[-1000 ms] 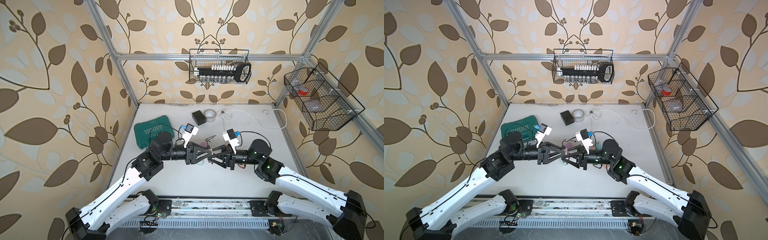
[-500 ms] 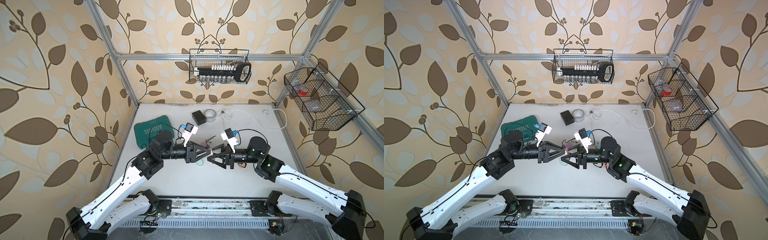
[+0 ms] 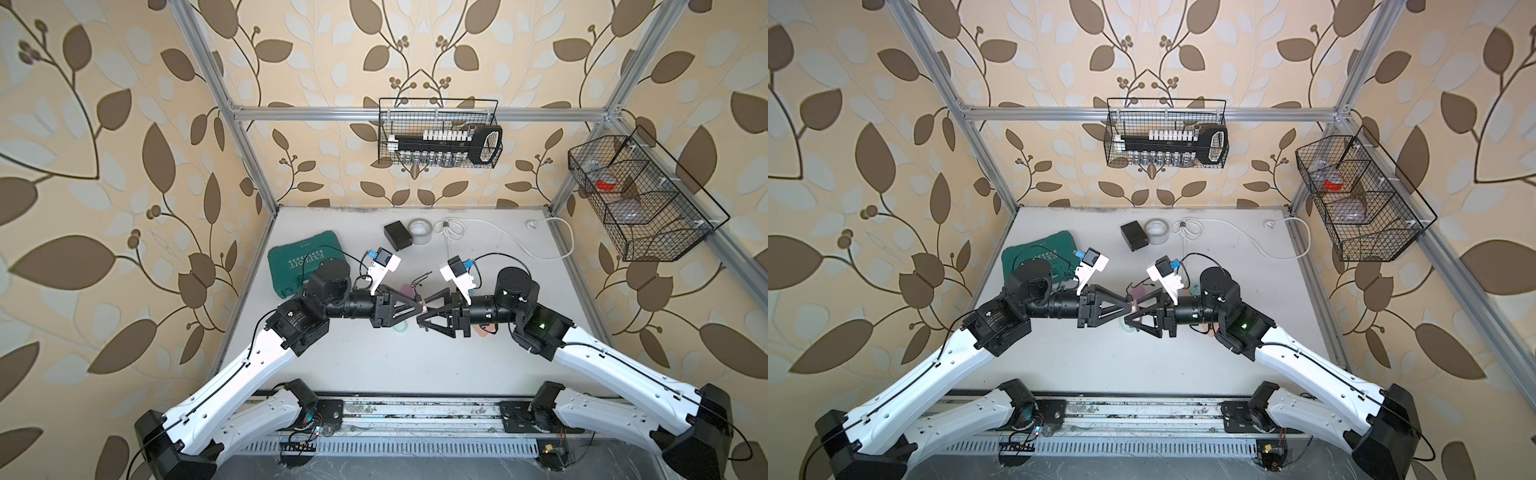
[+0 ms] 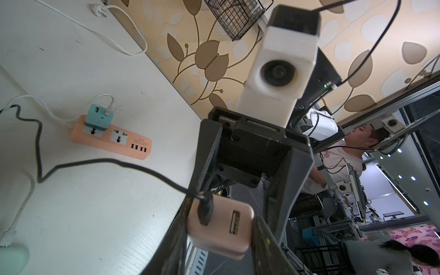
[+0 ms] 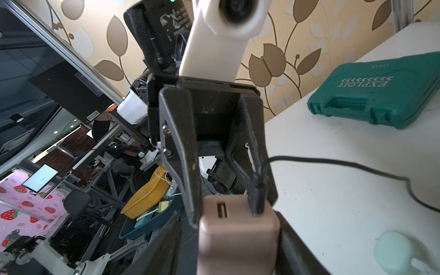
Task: Charge the bluetooth headset
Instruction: Adjust the plug.
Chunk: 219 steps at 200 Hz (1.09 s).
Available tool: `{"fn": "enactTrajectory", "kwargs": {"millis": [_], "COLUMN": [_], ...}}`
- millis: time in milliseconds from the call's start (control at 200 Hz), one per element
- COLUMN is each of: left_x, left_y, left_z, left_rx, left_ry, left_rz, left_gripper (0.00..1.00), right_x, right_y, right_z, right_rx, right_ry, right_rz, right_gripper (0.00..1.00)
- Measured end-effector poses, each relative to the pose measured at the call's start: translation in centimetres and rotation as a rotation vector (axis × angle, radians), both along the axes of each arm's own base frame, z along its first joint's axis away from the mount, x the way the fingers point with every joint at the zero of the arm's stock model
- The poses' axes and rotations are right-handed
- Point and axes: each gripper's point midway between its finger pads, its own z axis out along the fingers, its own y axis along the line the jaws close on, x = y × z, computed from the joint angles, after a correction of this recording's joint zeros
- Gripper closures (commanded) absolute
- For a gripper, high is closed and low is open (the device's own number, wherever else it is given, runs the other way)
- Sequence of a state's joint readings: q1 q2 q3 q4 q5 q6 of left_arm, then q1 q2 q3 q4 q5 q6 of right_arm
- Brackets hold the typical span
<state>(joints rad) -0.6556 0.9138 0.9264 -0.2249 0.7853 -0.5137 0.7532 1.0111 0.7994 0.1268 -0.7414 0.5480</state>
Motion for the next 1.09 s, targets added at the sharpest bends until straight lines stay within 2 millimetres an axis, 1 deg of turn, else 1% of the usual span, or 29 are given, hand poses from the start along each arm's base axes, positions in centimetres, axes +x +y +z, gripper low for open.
{"fn": "enactTrajectory", "kwargs": {"millis": [125, 160, 210, 255, 275, 300, 325, 385, 440, 465, 500, 630, 755, 890, 1000, 1095], "left_x": [-0.1, -0.2, -0.2, -0.2, -0.2, -0.2, -0.2, -0.3, -0.3, -0.3, -0.3, -0.6, -1.3, -1.2, -0.6, -0.1], "left_y": [-0.1, -0.1, 0.0, 0.0, 0.0, 0.0, 0.0, 0.0, 0.0, 0.0, 0.1, 0.9, 1.6, 1.5, 0.9, 0.4], "left_z": [0.3, 0.3, 0.3, 0.3, 0.3, 0.2, 0.2, 0.3, 0.3, 0.4, 0.4, 1.2, 1.7, 1.1, 0.3, 0.2], "left_rx": [0.003, 0.005, 0.008, 0.011, 0.012, 0.014, 0.014, 0.013, 0.012, 0.011, 0.011, -0.003, -0.03, -0.039, -0.033, -0.042], "left_ry": [-0.013, -0.017, -0.018, -0.015, -0.014, -0.012, -0.013, -0.016, -0.004, -0.012, -0.009, -0.035, -0.059, -0.031, -0.001, 0.013], "left_rz": [-0.017, -0.02, -0.021, -0.02, -0.02, -0.02, -0.02, -0.023, -0.02, -0.017, -0.009, 0.026, 0.034, 0.038, 0.038, 0.034], "left_gripper": [0.76, 0.75, 0.72, 0.66, 0.63, 0.55, 0.44, 0.3, 0.14, 0.09, 0.06, 0.02, 0.02, 0.02, 0.03, 0.07], "right_x": [-0.1, -0.1, -0.1, -0.1, -0.1, -0.2, -0.2, -0.2, -0.1, -0.1, 0.0, 0.6, 1.4, 1.6, 1.5, 1.5], "right_y": [-0.1, -0.1, -0.1, 0.0, 0.0, 0.0, 0.0, 0.1, 0.1, 0.1, 0.1, 0.0, -0.2, -0.2, -0.2, -0.3], "right_z": [-0.1, -0.1, -0.1, -0.1, -0.2, -0.2, -0.2, -0.2, -0.3, -0.3, -0.3, 0.0, 1.1, 2.4, 3.5, 3.8], "right_rx": [-0.009, -0.012, -0.015, -0.017, -0.018, -0.018, -0.018, -0.018, -0.02, -0.02, -0.021, -0.01, 0.031, 0.081, 0.122, 0.144], "right_ry": [0.007, 0.015, 0.02, 0.027, 0.028, 0.029, 0.03, 0.03, 0.031, 0.032, 0.031, 0.029, 0.022, 0.015, 0.014, 0.019], "right_rz": [0.016, 0.02, 0.025, 0.032, 0.035, 0.037, 0.038, 0.039, 0.039, 0.037, 0.035, 0.009, -0.024, -0.032, -0.031, -0.031], "right_gripper": [0.61, 0.63, 0.66, 0.66, 0.67, 0.67, 0.67, 0.67, 0.67, 0.67, 0.67, 0.67, 0.67, 0.67, 0.67, 0.67]}}
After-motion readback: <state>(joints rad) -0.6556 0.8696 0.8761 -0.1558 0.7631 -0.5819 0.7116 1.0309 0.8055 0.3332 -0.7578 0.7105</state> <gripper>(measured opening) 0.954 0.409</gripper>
